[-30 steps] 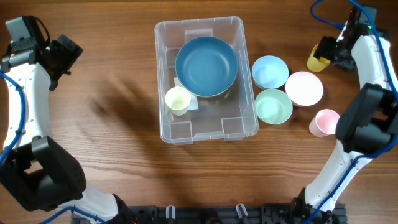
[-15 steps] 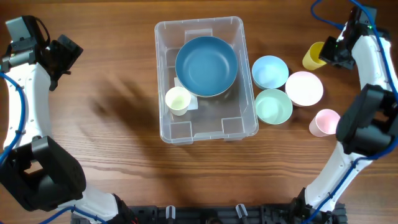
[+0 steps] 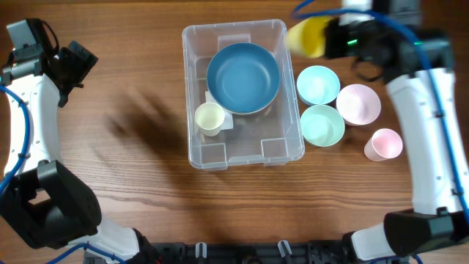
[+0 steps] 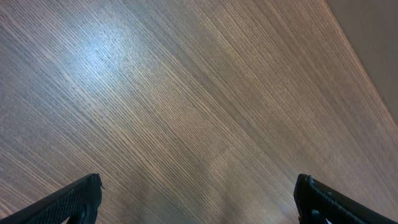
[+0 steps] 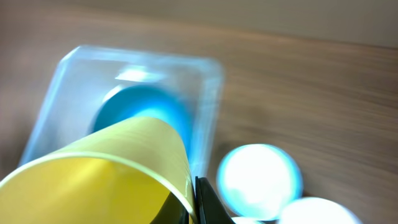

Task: Pack container
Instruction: 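Carry the yellow cup with the right gripper into the white cup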

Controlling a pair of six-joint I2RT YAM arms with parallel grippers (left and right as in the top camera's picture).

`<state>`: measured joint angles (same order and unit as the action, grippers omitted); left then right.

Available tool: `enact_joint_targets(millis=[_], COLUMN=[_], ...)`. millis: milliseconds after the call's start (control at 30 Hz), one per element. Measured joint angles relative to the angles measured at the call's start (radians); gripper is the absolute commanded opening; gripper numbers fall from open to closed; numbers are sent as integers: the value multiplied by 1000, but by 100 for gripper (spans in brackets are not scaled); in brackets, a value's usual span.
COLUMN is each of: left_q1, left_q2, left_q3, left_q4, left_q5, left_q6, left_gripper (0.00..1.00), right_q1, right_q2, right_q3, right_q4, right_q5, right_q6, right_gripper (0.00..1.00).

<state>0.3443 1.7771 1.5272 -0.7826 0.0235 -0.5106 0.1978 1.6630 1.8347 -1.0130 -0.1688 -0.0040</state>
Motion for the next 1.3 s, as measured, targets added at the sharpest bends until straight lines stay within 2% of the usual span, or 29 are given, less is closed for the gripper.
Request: enact_joint_targets(millis=[267, 533, 867, 1300], left_q1=[0, 0, 0, 0], left_q2=[0, 0, 0, 0], left_q3=[0, 0, 0, 0], left_q4=[0, 0, 0, 0], left_q5=[0, 0, 0, 0], left_q6=[0, 0, 0, 0], left_gripper=[100, 100, 100, 100], right_q1=[311, 458, 488, 488], right_q2=[76, 174, 258, 265], right_q3=[-111, -163, -164, -164], right_q4=[-1, 31, 97, 133], right_q5=[13, 24, 31, 57], right_q6=[-28, -29, -32, -38], right_gripper=[4, 4, 4, 5])
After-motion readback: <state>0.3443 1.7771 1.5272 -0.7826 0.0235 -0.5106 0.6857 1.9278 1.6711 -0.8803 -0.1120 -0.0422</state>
